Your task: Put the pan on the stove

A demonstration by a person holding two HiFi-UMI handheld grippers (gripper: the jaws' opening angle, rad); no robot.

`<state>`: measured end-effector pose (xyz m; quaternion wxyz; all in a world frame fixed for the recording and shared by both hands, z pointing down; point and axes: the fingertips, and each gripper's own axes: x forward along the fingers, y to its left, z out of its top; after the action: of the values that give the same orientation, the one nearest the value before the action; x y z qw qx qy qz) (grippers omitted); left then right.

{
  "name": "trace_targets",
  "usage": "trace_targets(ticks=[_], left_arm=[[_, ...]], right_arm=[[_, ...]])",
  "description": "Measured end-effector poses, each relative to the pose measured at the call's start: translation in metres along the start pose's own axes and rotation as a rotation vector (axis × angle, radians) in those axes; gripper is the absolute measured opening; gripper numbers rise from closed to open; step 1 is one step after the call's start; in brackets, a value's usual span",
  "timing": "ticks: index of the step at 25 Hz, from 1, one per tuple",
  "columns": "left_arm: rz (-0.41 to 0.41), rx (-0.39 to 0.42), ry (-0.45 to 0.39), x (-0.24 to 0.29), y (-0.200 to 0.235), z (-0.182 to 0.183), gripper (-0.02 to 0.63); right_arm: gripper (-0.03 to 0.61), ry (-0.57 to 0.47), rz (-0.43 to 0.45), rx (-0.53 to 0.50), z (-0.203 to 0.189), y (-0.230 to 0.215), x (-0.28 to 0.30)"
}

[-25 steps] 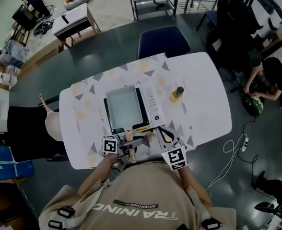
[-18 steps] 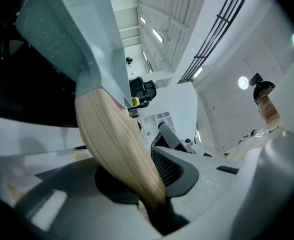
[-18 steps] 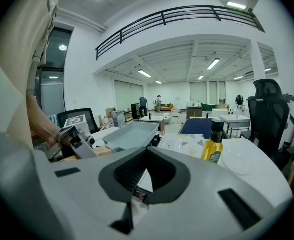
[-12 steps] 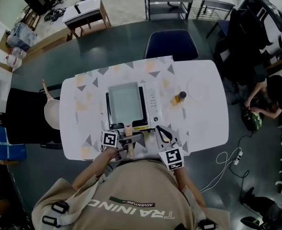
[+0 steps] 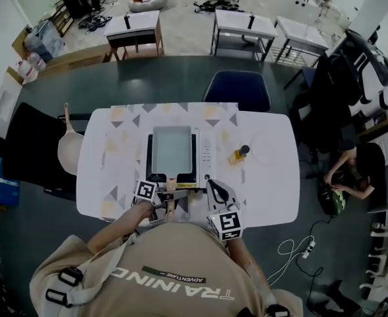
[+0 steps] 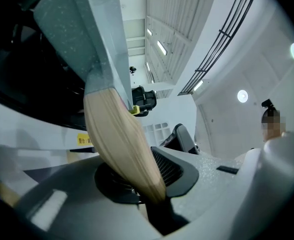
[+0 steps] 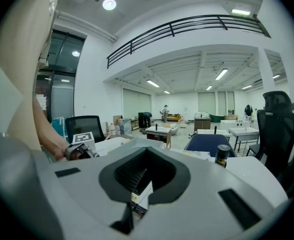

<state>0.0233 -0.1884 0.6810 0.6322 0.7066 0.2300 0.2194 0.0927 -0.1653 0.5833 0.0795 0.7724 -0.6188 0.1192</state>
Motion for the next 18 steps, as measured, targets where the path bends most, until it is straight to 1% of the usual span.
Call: trace_targets(ticks=[3,5,11,14,16,18], left_arm=[[-0.013,0.021,0.013,0.0022,0.0006,0.0021,0.071],[-0.019,0.009,0.012,0.0033,0.0000,0.0009,0.071],[-0.010,0.037,0.028,0.0028,0.0033,0.0026,0.071],[-0.006,0.031,0.041,0.0030,0.0037,0.0001,0.071],[-0.008,0.010,0.036,0.0033,0.0027,-0.0005,0.071],[-0.005,0.011,0.034,0.0024,0.0041,0.0000,0.071]], right_arm=[[0.003,0.000,0.005,0.005,0.0020,0.0001,-0.0012],[0.003,-0.008,0.008,0.020,0.0025,-0.0001,-0.0024],[0.003,-0.019,0.023,0.016,0.0034,0.0005,-0.0043],[0.003,-0.005,0.027,0.022,-0.0001,0.0020,-0.0065],[0.003,0.000,0.029,0.024,-0.0026,0.0028,-0.0066],[0.003,0.006,0.032,0.028,-0.0053,0.0041,-0.0063]])
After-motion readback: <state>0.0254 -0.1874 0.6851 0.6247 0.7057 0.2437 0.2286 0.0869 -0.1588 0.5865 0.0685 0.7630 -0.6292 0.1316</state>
